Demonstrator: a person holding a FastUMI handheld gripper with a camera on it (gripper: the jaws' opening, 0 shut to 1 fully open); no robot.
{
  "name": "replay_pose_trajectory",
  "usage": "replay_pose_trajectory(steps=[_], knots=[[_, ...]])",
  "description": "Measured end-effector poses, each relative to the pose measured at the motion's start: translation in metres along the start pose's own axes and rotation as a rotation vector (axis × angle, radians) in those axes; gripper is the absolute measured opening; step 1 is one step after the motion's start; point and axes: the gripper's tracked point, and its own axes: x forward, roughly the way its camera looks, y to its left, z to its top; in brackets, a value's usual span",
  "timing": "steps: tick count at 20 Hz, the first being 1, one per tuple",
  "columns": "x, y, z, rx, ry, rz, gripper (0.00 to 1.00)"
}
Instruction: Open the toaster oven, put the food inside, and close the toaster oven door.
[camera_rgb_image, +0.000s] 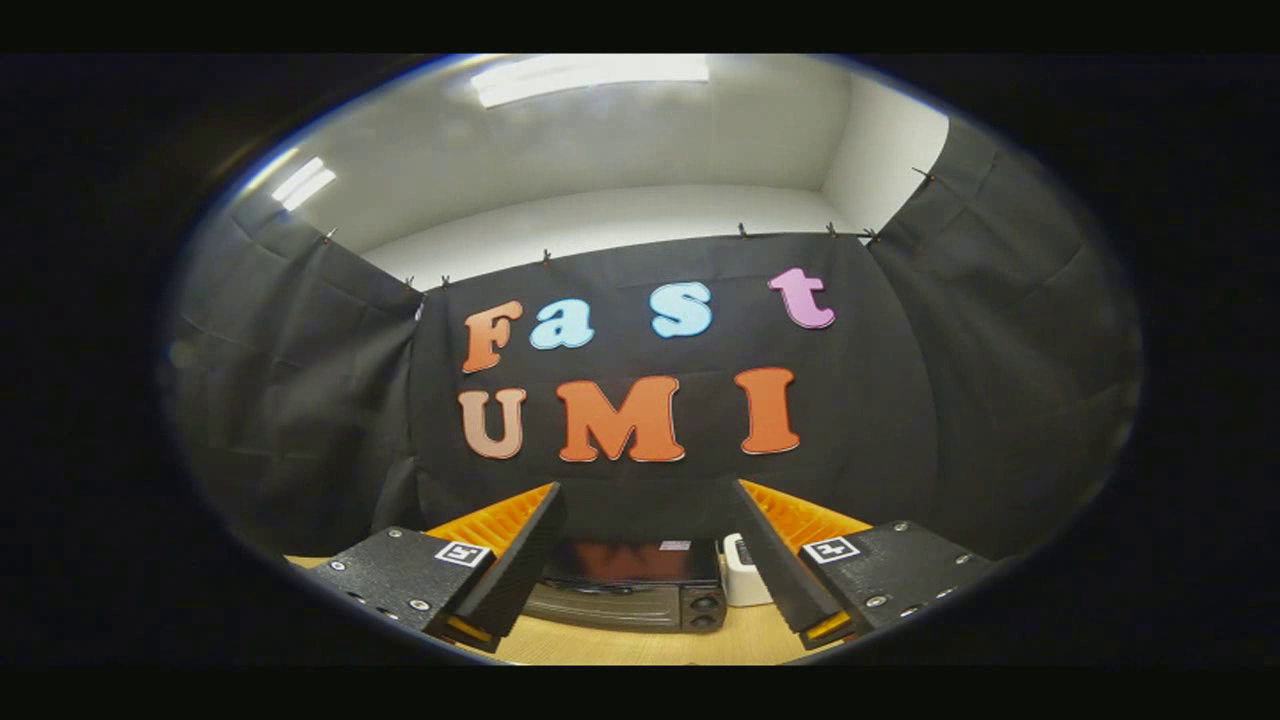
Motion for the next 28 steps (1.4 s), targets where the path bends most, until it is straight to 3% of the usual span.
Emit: replay_pose_trajectory(steps=[7, 13, 28], knots=[[0.023, 0.018, -0.053, 0.035, 0.07, 0.026, 0.98], [0.05, 0.043, -0.129, 0.039, 0.205, 0.065, 0.98], [0.119, 0.074, -0.238, -0.003, 0.341, 0.025, 0.98]])
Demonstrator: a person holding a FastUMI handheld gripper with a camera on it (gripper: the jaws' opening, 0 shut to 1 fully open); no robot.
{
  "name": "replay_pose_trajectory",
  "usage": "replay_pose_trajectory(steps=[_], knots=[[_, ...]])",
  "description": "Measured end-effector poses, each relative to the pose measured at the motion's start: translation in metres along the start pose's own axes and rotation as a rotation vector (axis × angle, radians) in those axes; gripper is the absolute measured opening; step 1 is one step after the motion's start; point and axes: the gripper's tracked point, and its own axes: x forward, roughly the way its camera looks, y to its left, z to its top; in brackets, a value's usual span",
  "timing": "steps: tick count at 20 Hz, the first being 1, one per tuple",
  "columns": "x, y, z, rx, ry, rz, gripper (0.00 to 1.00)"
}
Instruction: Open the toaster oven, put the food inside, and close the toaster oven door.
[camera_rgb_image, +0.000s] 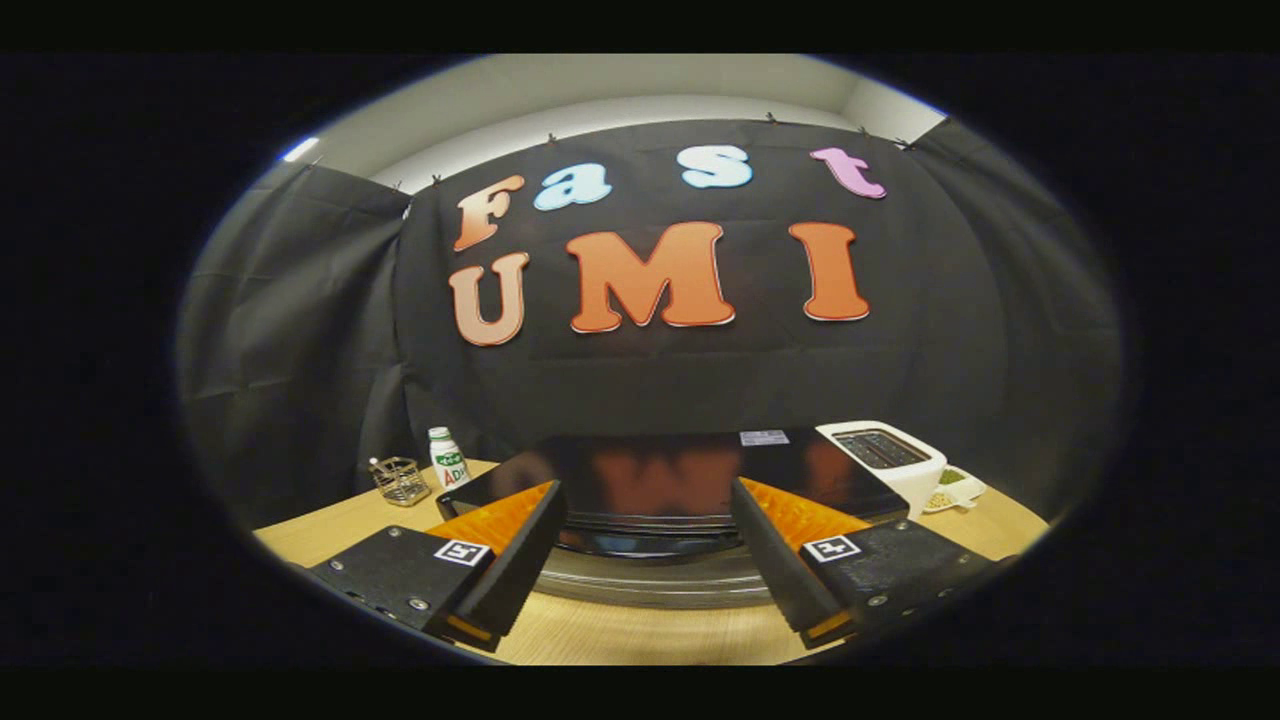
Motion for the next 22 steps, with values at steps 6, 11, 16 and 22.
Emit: replay_pose_trajectory(steps=[6, 11, 16, 22], knots=[[0.011, 0.009, -0.021, -0.046, 0.04, -0.013, 0.98], [0.01, 0.014, -0.027, -0.06, 0.025, 0.023, 0.96], [-0.01, 0.02, -0.033, -0.053, 0.025, 0.083, 0.85], [-0.06, 0.027, -0.052, -0.124, 0.055, 0.143, 0.85]])
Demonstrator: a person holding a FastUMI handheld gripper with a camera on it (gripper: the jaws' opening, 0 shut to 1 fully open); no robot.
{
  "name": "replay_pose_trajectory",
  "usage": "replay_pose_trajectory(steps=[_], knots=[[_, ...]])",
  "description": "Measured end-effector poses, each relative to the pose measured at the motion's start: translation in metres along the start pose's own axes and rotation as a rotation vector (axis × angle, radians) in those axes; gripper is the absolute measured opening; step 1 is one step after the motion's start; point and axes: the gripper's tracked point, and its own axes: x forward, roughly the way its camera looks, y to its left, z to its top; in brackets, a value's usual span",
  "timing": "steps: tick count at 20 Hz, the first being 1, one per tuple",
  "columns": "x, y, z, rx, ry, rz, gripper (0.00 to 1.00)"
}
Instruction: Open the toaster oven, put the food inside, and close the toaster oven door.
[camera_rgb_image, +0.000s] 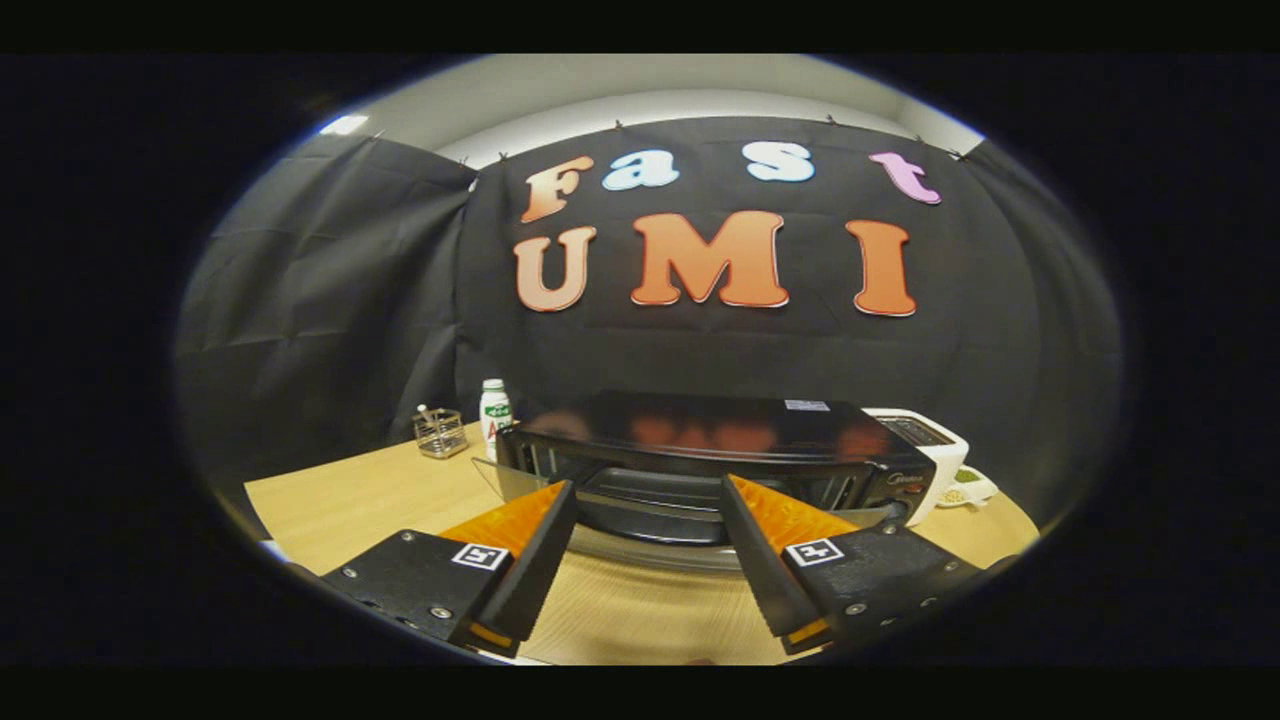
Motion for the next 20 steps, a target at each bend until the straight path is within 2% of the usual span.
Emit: replay_pose_trajectory(steps=[5, 9, 14, 18, 20], knots=[[-0.036, 0.019, -0.041, 0.076, 0.103, 0.098, 0.85], [-0.045, 0.018, -0.07, 0.054, 0.152, 0.101, 0.85], [-0.053, 0.021, -0.107, 0.153, 0.257, 0.137, 0.85], [-0.054, 0.013, -0.124, 0.13, 0.295, 0.128, 0.84], [-0.056, 0.01, -0.138, 0.162, 0.34, 0.132, 0.84]])
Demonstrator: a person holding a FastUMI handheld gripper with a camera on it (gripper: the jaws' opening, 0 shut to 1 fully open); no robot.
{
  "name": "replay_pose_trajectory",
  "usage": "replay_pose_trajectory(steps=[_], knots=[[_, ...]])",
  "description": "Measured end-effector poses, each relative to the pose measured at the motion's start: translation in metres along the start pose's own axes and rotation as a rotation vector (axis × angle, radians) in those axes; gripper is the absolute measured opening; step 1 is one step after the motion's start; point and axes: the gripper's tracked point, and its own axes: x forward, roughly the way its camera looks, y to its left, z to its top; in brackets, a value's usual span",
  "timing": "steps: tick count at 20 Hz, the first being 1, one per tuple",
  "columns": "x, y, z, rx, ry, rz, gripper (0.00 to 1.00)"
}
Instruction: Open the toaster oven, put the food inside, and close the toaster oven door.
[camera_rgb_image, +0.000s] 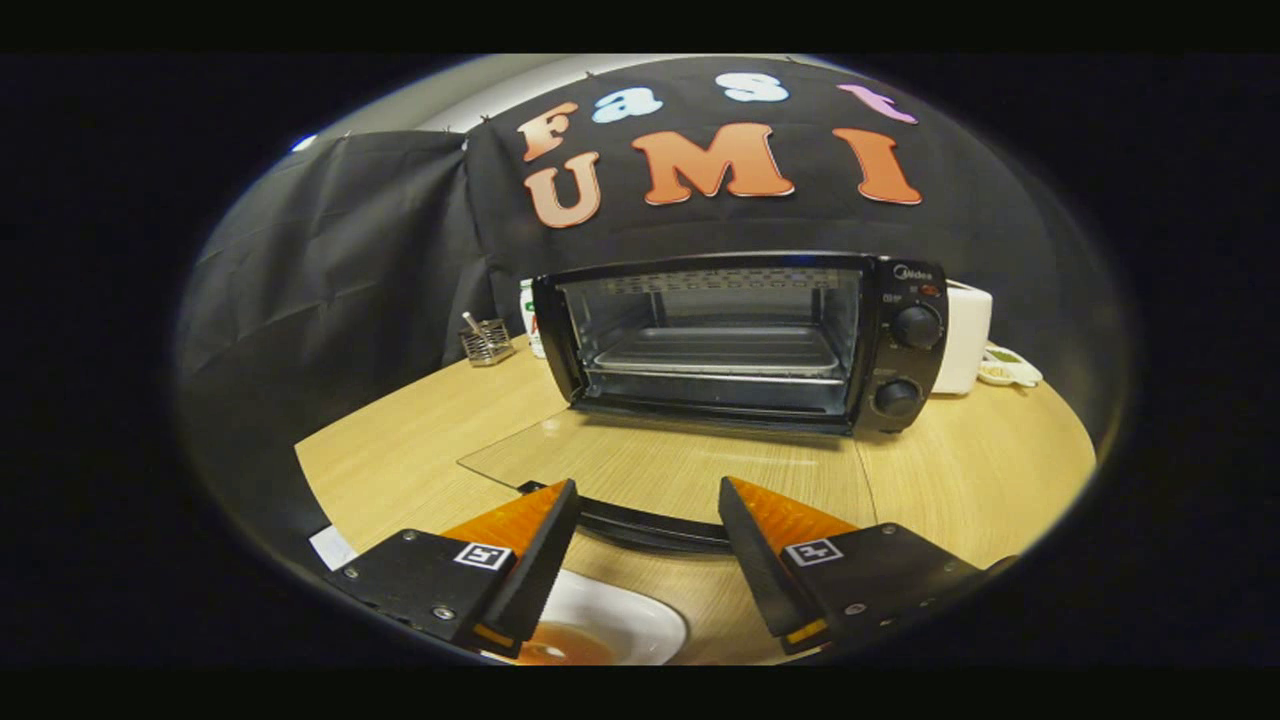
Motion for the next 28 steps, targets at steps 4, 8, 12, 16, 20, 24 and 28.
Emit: replay_pose_trajectory(steps=[4, 8, 12, 16, 20, 24, 28], knots=[[0.001, -0.003, -0.001, 0.039, 0.005, 0.009, 0.83], [-0.011, -0.004, 0.001, 0.026, -0.015, 0.007, 0.82], [-0.04, -0.004, -0.004, -0.04, -0.036, -0.005, 0.81], [-0.069, 0.02, -0.014, -0.041, -0.049, 0.067, 0.81], [-0.088, 0.032, -0.044, -0.044, 0.019, 0.087, 0.83], [-0.102, 0.047, -0.062, -0.042, 0.061, 0.111, 0.85], [-0.11, 0.054, -0.085, -0.076, 0.127, 0.111, 0.87]])
